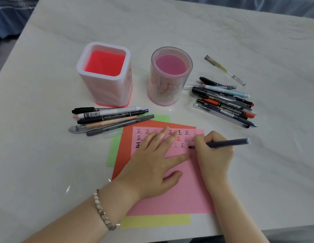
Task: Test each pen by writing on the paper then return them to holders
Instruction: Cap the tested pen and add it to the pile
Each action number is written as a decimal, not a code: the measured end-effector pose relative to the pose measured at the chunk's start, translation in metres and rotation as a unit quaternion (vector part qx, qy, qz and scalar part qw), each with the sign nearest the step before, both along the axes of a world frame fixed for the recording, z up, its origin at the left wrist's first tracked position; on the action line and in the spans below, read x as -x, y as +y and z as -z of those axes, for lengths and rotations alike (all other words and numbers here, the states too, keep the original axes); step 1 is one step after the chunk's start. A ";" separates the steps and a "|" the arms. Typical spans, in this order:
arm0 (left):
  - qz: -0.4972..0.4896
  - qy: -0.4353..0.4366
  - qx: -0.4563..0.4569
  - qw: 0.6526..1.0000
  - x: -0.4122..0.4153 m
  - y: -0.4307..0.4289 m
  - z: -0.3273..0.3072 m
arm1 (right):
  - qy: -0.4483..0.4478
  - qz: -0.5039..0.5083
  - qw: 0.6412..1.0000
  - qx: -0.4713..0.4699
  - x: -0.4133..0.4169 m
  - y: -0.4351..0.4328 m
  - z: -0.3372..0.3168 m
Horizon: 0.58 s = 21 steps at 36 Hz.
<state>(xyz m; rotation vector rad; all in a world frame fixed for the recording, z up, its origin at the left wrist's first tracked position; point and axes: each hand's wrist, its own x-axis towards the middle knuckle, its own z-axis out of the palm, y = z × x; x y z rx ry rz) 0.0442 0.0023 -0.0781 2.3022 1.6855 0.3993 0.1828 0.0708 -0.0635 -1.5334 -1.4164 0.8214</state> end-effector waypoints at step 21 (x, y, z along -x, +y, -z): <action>-0.016 -0.078 -0.065 0.995 0.002 -0.002 0.002 | 0.066 0.060 0.996 -0.019 -0.001 0.001 -0.001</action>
